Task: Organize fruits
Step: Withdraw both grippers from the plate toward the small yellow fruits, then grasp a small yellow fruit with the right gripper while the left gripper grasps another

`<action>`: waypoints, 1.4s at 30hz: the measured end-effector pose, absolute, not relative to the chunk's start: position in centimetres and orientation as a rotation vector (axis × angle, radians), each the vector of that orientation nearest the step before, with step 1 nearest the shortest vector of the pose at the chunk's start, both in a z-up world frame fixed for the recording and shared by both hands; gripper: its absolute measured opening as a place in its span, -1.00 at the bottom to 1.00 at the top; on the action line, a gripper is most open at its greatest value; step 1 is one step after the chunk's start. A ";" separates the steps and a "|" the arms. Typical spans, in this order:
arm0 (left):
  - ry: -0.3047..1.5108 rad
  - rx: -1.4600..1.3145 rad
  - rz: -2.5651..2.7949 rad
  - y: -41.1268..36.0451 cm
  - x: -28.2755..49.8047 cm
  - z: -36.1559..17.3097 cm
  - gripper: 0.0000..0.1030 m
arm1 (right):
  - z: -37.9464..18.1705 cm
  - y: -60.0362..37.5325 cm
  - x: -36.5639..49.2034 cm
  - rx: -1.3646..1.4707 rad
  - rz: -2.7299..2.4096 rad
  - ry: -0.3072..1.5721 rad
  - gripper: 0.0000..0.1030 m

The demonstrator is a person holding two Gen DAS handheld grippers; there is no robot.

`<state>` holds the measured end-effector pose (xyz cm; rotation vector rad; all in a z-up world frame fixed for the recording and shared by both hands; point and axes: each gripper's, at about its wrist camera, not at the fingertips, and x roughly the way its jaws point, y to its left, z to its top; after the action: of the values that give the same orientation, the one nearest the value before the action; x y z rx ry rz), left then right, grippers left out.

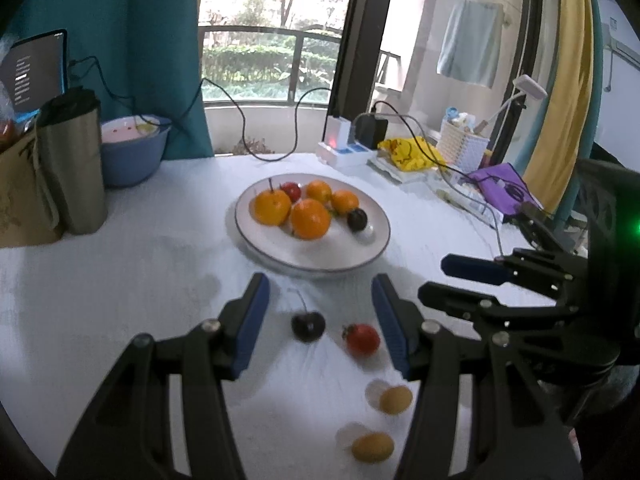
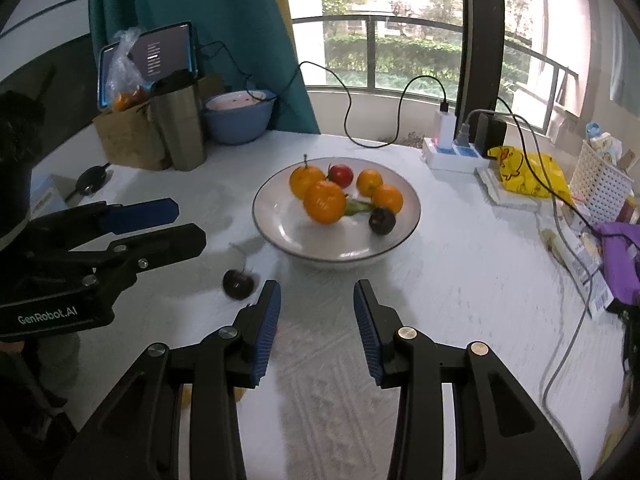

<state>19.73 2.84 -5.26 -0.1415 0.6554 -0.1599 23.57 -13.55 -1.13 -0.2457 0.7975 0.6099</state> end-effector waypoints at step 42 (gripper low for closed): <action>0.794 -0.121 -0.188 0.2 13.7 -10.4 0.07 | -6.1 -12.7 18.4 -0.249 0.703 0.916 -0.46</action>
<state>13.73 0.17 -10.40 -0.1211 0.7944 -0.1880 18.36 -12.65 -6.08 -0.2492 0.9160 0.7033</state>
